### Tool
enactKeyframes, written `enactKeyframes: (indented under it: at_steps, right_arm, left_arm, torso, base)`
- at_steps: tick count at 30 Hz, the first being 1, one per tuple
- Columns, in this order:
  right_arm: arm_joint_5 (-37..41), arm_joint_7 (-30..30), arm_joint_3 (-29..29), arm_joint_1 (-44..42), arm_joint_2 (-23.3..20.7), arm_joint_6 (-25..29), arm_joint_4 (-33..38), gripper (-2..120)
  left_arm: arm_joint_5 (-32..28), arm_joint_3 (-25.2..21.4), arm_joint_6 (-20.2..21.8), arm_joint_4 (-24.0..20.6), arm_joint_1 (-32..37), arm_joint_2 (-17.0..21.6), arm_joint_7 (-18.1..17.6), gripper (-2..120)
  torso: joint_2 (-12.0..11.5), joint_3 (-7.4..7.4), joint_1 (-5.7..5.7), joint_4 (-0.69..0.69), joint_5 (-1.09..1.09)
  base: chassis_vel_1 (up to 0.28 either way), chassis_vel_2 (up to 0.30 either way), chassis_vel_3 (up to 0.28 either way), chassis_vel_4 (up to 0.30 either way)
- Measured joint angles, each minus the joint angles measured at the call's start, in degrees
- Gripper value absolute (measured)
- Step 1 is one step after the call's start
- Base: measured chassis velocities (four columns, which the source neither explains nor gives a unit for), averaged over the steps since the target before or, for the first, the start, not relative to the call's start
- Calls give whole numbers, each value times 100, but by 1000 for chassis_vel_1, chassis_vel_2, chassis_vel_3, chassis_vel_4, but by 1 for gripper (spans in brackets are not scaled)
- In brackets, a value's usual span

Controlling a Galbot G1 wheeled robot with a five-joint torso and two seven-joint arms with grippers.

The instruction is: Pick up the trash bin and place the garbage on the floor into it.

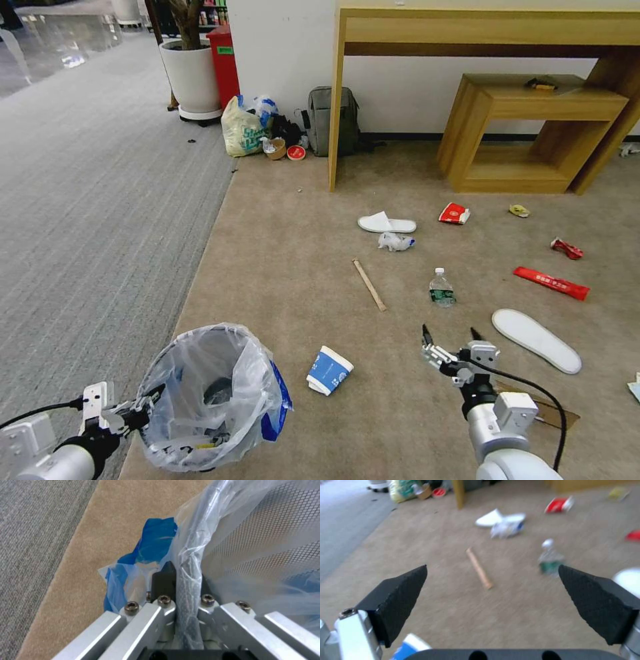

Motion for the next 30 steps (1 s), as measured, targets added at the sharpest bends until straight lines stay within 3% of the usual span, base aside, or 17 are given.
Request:
enactKeyframes:
  at_steps: [2,9,16,25,30]
  right_arm:
    - [660,-214,26,252,-228,-252,-311,100]
    - [1453,-576,-173,893,-638,-735,-1160,100]
    - [1910,-641,-634,1447,-743,-997,-2013,100]
    - [2553,-1453,-1300,2202,-778,-1400,-3368,100]
    - [2796,-1508,-1541,2566,-716,-1518,-3862,100]
  left_arm:
    - [-1,-6,20,9,-26,18,-4,0]
    - [9,-120,33,-32,21,-60,-29,0]
    - [41,-146,67,-92,24,-204,-80,0]
    - [136,-163,131,-279,39,-489,-229,0]
    - [244,-154,134,-348,77,-633,-254,0]
  torso:
    - [0,0,0,1,0]
    - [0,1,0,1,0]
    - [0,1,0,1,-1]
    - [0,1,1,0,0]
    - [0,1,1,0,1]
  base:
    - [0,0,0,0]
    - [0,0,0,0]
    - [0,0,0,0]
    - [0,0,0,0]
    - [0,0,0,0]
